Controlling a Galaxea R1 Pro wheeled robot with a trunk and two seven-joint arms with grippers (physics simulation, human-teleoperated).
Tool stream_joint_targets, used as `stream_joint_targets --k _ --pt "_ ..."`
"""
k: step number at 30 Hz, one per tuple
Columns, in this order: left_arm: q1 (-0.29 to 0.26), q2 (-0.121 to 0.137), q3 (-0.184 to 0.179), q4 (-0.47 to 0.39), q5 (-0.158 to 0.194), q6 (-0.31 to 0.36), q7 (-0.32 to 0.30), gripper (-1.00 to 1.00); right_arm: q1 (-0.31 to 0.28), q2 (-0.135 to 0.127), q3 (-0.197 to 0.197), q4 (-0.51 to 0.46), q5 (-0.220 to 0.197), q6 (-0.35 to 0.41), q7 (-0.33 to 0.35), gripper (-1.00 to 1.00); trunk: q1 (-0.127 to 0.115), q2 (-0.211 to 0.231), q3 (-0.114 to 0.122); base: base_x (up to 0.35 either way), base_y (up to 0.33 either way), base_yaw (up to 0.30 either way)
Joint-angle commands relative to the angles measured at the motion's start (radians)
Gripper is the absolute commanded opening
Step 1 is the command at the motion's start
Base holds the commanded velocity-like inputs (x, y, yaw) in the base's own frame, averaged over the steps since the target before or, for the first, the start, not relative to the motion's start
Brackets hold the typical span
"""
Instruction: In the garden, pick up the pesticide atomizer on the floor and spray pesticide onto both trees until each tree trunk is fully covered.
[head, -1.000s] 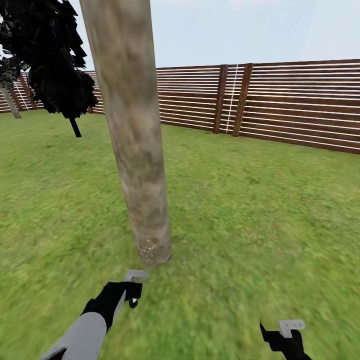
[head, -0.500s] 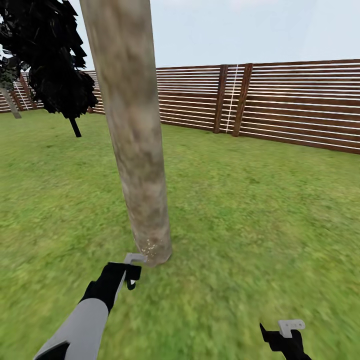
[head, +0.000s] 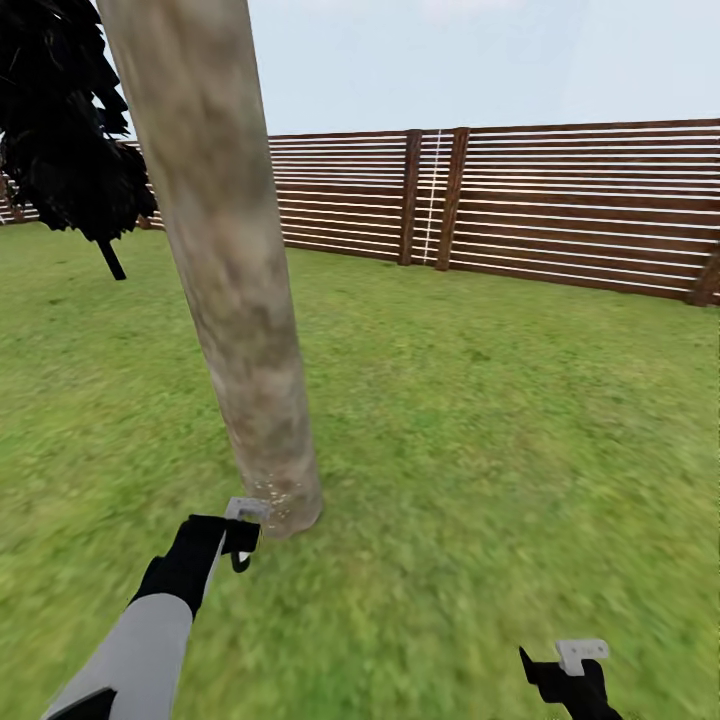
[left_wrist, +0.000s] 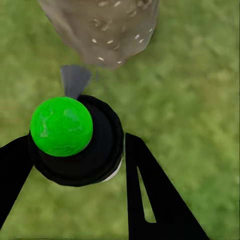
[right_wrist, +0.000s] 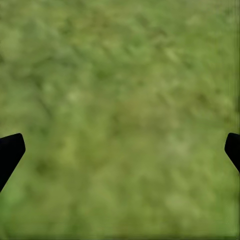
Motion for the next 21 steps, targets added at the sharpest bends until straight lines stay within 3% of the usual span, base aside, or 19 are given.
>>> stream_joint_targets --k 1,2,4,10,14,16,17,21 --pt "0.004 0.026 -0.001 0.001 0.005 0.001 -0.001 -1.00 0.000 0.000 -0.001 0.000 0.000 0.000 0.000 1.00 0.000 0.000 0.000 0.000 0.000 -0.013" --pt "0.008 0.045 0.000 0.003 0.005 0.001 -0.001 -1.00 0.000 0.000 0.000 0.000 0.000 0.000 0.000 1.00 0.000 0.000 0.000 0.000 0.000 -0.005" --pt "0.012 0.059 0.000 0.011 0.006 0.002 -0.001 -1.00 0.000 0.002 0.000 0.001 0.000 0.000 0.000 1.00 0.000 0.000 0.000 0.000 0.044 -0.002" --pt "0.026 0.066 0.002 0.012 0.004 0.004 0.000 -1.00 0.001 0.002 -0.001 0.017 0.000 0.000 0.000 1.00 0.000 0.000 0.000 0.000 0.186 0.000" --pt "0.033 0.039 -0.008 0.005 0.006 0.003 0.000 -1.00 0.001 0.002 0.000 0.018 0.000 0.000 0.000 1.00 0.000 0.000 0.000 0.000 0.007 0.000" --pt "0.033 -0.002 -0.032 0.001 0.003 0.004 0.000 -1.00 0.001 0.002 0.001 0.018 0.000 0.000 0.000 1.00 0.000 0.000 0.000 0.000 0.000 0.000" --pt "0.032 -0.008 -0.036 -0.001 0.005 0.004 0.000 -1.00 0.001 0.002 0.001 0.018 0.000 0.000 0.000 1.00 0.000 0.000 0.000 0.000 0.000 0.000" --pt "0.019 0.007 -0.028 -0.025 0.007 0.009 0.000 -1.00 0.001 0.002 0.001 0.018 0.000 0.000 0.000 1.00 0.000 0.000 0.000 0.000 0.000 0.000"
